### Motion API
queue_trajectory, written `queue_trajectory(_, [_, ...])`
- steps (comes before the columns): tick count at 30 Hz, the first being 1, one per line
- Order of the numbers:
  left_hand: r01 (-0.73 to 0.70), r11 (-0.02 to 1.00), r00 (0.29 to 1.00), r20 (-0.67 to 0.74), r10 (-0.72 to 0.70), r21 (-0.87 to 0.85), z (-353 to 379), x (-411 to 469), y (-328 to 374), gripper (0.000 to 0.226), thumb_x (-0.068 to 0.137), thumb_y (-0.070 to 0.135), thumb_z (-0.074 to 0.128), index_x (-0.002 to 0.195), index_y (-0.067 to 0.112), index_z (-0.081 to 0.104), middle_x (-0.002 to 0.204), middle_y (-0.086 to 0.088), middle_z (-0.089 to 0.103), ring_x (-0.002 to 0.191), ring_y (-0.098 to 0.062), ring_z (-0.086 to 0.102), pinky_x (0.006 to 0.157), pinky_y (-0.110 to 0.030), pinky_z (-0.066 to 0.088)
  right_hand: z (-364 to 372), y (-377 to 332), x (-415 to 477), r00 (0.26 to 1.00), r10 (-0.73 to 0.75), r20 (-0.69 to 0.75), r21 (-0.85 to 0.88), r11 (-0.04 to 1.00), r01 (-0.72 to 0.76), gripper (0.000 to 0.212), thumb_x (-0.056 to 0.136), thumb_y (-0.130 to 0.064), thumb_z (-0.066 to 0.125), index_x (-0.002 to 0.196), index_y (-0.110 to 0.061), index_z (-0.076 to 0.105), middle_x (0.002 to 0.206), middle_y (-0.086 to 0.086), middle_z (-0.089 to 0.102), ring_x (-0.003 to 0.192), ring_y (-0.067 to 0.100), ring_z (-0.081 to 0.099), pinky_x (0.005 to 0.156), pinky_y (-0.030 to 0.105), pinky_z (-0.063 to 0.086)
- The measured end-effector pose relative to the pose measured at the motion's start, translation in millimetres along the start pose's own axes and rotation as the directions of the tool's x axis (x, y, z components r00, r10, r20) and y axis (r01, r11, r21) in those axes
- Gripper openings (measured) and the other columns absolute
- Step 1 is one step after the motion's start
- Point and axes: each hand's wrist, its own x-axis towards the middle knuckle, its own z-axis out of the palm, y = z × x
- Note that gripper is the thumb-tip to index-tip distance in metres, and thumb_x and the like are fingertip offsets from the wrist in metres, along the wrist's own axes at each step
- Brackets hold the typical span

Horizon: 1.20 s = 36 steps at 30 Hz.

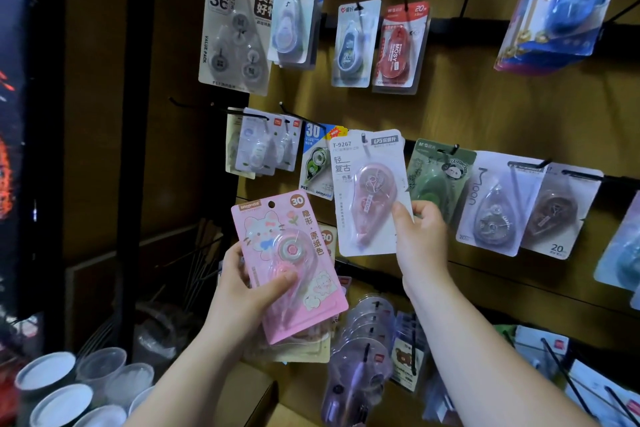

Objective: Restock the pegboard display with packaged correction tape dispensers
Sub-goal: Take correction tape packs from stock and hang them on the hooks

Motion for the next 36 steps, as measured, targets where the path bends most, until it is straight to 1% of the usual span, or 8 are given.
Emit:
queue_trajectory(13, [-0.056, 0.998, 0.998, 0.031, 0.057, -0.017, -2.8, 0.6, 5.2, 0.048, 0.068, -0.001, 0.068, 0.090, 0.034, 0.044, 0.099, 0.001, 0.062, 0.087, -0.018, 0.064, 0.056, -0.022, 0.054, 15.2, 10.9, 43.1, 0.999, 0.032, -0.044, -0.315, 0.948, -0.044, 0.018, 0.095, -0.019, 0.040, 0.100, -0.004, 0.047, 0.071, 0.003, 0.043, 0.079, 0.023, 0.043, 0.067, 0.028, 0.032])
queue_trajectory(19, [-0.068, 0.997, 0.998, 0.005, 0.068, -0.048, 0.4, -2.2, 11.2, 0.045, 0.069, 0.002, 0.071, 0.089, 0.034, 0.046, 0.100, 0.002, 0.062, 0.087, -0.018, 0.064, 0.055, -0.021, 0.055, 11.1, 15.7, 23.9, 0.995, 0.099, 0.003, -0.181, 0.979, -0.097, 0.032, 0.093, -0.017, 0.045, 0.121, -0.003, 0.041, 0.074, -0.004, 0.048, 0.073, 0.017, 0.047, 0.068, 0.025, 0.037])
queue_trajectory(21, [-0.082, 0.995, 0.997, 0.011, 0.083, -0.065, 5.8, -5.4, 16.1, 0.044, 0.067, 0.010, 0.076, 0.090, 0.034, 0.047, 0.100, 0.002, 0.063, 0.087, -0.018, 0.064, 0.053, -0.020, 0.056, 5.3, 15.0, 4.3, 0.995, 0.095, 0.039, -0.103, 0.991, -0.090, 0.034, 0.092, -0.017, 0.047, 0.123, -0.005, 0.039, 0.093, 0.000, 0.052, 0.077, 0.012, 0.049, 0.061, 0.012, 0.040])
queue_trajectory(25, [-0.089, 0.992, 0.994, 0.058, 0.095, -0.095, 20.2, -13.5, 25.8, 0.049, 0.061, 0.008, 0.078, 0.092, 0.033, 0.050, 0.098, 0.002, 0.066, 0.085, -0.019, 0.067, 0.056, -0.024, 0.058, -12.6, 12.2, -40.7, 0.976, 0.063, 0.208, 0.009, 0.998, -0.067, 0.012, 0.086, -0.022, 0.058, 0.092, -0.018, 0.049, 0.103, 0.005, 0.053, 0.078, 0.004, 0.049, 0.067, 0.011, 0.040])
queue_trajectory(27, [-0.104, 0.989, 0.991, 0.071, 0.111, -0.104, 29.2, -18.4, 31.3, 0.049, 0.057, 0.017, 0.080, 0.094, 0.031, 0.052, 0.098, 0.003, 0.067, 0.079, -0.012, 0.070, 0.058, -0.022, 0.057, -20.1, 6.1, -57.9, 0.938, 0.026, 0.346, 0.016, 0.999, -0.034, 0.028, 0.067, -0.041, 0.070, 0.083, -0.025, 0.053, 0.107, 0.010, 0.057, 0.089, 0.014, 0.055, 0.074, 0.019, 0.044])
queue_trajectory(30, [-0.134, 0.985, 0.986, 0.088, 0.144, -0.111, 43.2, -24.1, 39.7, 0.049, 0.053, 0.019, 0.074, 0.096, 0.030, 0.051, 0.098, 0.004, 0.067, 0.075, -0.006, 0.070, 0.056, -0.017, 0.055, -30.5, -5.3, -66.7, 0.955, -0.019, 0.296, -0.013, 1.000, 0.024, 0.051, 0.040, -0.055, 0.064, 0.084, -0.034, 0.049, 0.108, 0.002, 0.053, 0.099, 0.020, 0.056, 0.084, 0.027, 0.046])
queue_trajectory(33, [-0.141, 0.986, 0.983, 0.108, 0.150, -0.088, 57.1, -29.3, 47.7, 0.064, 0.050, 0.016, 0.083, 0.103, 0.028, 0.049, 0.102, 0.003, 0.065, 0.086, -0.014, 0.068, 0.067, -0.028, 0.056, -44.5, -18.2, -65.6, 0.972, -0.064, 0.225, -0.054, 0.995, 0.079, 0.050, 0.046, -0.046, 0.072, 0.086, -0.041, 0.042, 0.103, -0.011, 0.048, 0.098, 0.013, 0.052, 0.087, 0.023, 0.045])
queue_trajectory(36, [-0.124, 0.987, 0.982, 0.131, 0.137, -0.102, 70.2, -33.4, 51.9, 0.063, 0.051, 0.018, 0.083, 0.105, 0.025, 0.049, 0.106, -0.002, 0.065, 0.094, -0.022, 0.065, 0.076, -0.038, 0.054, -53.7, -25.6, -60.4, 0.960, -0.136, 0.244, -0.093, 0.982, 0.163, 0.033, 0.068, -0.022, 0.077, 0.076, -0.032, 0.047, 0.093, -0.008, 0.048, 0.082, 0.000, 0.050, 0.070, 0.001, 0.040])
